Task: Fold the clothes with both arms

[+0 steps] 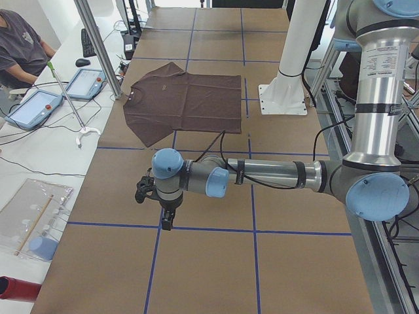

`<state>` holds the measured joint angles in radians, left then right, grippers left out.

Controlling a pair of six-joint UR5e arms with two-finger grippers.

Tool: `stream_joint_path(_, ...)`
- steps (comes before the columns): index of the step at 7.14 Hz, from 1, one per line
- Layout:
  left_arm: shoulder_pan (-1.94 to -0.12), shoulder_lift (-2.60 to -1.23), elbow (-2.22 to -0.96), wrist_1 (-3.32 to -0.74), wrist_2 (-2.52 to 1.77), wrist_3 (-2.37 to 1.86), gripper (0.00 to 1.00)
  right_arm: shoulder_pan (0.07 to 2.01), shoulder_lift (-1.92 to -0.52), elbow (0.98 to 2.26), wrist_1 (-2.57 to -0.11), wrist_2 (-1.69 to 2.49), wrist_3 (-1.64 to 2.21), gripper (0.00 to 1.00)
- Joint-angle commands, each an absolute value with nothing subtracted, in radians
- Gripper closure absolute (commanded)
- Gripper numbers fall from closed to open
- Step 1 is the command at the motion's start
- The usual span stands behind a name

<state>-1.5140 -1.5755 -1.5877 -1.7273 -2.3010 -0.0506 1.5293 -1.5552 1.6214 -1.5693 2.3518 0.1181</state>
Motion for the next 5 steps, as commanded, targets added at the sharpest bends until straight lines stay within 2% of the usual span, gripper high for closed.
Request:
stream_joint_path(1,-1.514,-1.575,-1.588,-1.727,-2.301,-0.051,0.00,1.537,-1.552,1.624,-1.572,2.356,0.118,0.00)
stream_joint_path(3,-1.514,-1.604,-1.589,-1.729,-2.304,-0.057,0.00,1.531,-1.526,1.626,-1.563,2.368,0.136,0.00)
stream_joint_path(5,-1.502,-1.736,-1.580,-1.733,-2.321,-0.052,0.00,1.475,-1.438,1.588,-1.523,2.365,0.191,0.00)
